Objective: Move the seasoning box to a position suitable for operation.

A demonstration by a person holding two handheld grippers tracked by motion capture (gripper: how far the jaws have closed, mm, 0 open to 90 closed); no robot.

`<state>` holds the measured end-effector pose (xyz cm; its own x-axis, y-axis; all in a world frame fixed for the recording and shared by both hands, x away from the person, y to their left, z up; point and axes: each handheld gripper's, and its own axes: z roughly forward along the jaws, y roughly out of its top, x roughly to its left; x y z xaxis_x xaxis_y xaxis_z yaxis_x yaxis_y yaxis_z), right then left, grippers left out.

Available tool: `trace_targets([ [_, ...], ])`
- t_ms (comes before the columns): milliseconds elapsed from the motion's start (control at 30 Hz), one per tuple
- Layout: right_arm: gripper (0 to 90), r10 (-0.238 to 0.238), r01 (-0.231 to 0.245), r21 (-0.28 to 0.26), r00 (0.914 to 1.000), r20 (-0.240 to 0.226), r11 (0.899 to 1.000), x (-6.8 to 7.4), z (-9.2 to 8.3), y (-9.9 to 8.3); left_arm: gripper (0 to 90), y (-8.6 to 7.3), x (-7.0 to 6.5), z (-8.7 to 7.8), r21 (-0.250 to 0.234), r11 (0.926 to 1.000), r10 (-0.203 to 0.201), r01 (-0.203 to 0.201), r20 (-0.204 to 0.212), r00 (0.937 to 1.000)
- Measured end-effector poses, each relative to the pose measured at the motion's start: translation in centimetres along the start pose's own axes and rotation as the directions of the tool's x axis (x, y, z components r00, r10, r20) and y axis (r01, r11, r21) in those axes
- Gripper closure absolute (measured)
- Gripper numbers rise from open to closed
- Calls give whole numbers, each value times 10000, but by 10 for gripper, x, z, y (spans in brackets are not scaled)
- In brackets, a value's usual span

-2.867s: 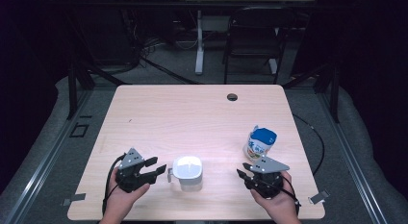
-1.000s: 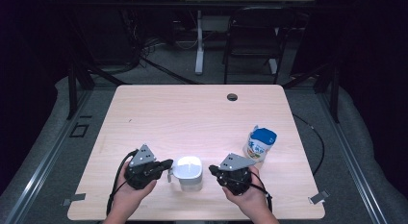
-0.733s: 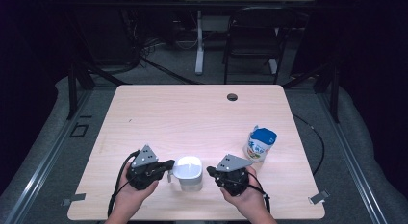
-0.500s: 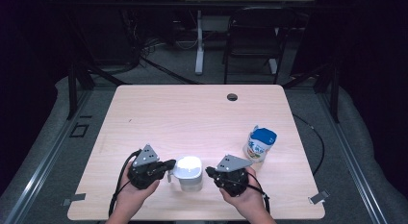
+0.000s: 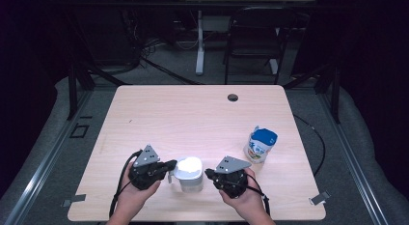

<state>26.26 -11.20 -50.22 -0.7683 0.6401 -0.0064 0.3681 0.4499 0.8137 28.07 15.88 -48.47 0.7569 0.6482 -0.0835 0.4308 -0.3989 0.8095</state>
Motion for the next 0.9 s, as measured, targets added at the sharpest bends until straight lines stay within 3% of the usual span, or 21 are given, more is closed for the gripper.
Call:
trace_targets([
  [900, 900, -325, 330, 166, 9991, -281, 9993, 6, 6, -1, 900, -1, 2, 0, -60, 9999, -142, 143, 142, 9998],
])
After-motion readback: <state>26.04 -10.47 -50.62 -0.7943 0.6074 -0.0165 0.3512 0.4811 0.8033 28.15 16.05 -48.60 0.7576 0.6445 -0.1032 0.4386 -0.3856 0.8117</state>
